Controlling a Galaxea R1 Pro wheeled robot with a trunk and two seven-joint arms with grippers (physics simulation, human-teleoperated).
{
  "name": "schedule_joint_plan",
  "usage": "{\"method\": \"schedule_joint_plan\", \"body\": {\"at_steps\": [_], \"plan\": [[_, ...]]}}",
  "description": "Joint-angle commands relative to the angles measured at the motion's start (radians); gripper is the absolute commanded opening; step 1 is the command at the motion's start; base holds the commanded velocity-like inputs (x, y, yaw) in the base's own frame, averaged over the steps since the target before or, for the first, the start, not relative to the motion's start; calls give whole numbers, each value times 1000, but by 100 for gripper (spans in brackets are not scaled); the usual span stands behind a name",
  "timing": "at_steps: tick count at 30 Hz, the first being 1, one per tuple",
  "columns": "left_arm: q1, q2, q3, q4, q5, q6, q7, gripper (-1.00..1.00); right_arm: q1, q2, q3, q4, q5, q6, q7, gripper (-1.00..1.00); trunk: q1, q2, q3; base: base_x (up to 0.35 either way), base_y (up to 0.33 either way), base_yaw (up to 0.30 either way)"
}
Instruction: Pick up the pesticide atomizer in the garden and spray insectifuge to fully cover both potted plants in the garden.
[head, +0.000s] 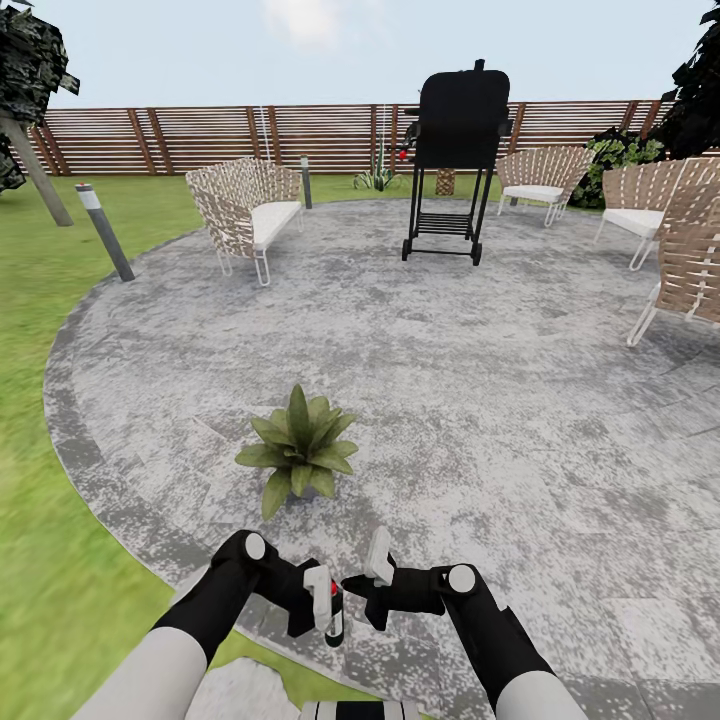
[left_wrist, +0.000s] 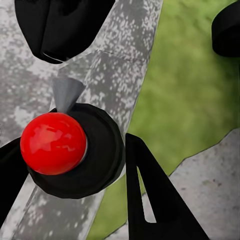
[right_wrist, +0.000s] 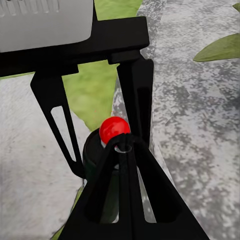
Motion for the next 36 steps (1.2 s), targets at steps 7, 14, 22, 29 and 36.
{"method": "schedule_joint_plan", "body": {"at_steps": [7,14,22,29,36], "plan": [[-1,0,1,-1,-4,-1,-4,-100,0,1,-2,-1,10,-9,1,-100,0,0,-1,0,0,0],[-2,-1,0,-1,11,1,-24,-100,0,1,-2,-1,10,-9,1,-100,0,0,-1,0,0,0],[-3,0,0,-1,15,1,-25,-100,0,1,-2,-1,10,-9,1,-100,0,0,-1,0,0,0],[-4,-2,1,-2,17,2,-25,-100,0,1,-2,-1,10,-9,1,-100,0,0,-1,0,0,0],[-4,-1,2,-1,17,2,-25,-100,0,1,-2,-1,10,-9,1,-100,0,0,-1,0,0,0]]}}
